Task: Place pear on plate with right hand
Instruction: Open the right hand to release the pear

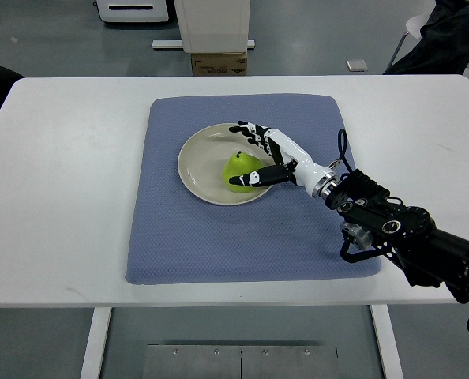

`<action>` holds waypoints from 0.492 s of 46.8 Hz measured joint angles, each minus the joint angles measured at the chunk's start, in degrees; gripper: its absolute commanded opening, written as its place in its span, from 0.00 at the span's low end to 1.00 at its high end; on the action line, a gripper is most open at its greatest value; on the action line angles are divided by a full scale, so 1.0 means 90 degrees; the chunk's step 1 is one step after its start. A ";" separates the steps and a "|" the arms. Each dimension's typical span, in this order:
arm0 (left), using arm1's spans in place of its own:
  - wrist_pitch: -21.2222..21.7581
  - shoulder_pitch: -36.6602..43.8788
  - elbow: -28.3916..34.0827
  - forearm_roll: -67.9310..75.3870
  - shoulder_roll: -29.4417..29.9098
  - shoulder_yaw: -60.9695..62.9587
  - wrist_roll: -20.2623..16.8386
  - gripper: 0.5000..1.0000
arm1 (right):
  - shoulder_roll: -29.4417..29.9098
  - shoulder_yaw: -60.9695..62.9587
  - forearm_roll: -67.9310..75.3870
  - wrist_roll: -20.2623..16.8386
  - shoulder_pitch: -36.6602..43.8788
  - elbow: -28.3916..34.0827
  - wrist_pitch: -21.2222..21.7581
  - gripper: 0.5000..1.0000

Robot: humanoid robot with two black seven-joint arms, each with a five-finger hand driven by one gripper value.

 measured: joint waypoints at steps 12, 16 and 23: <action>0.0000 0.0001 0.0001 -0.0001 0.0000 0.0001 0.0000 1.00 | -0.0133 0.0041 0.0020 0.0000 0.0094 0.0011 0.0306 1.00; 0.0000 0.0000 0.0000 0.0000 0.0000 0.0000 0.0000 1.00 | -0.0308 0.0113 0.0020 0.0000 0.0103 0.0009 0.0370 1.00; 0.0000 0.0001 0.0000 0.0000 0.0000 0.0000 0.0000 1.00 | -0.0613 0.0144 0.0024 0.0000 0.0105 0.0008 0.0502 1.00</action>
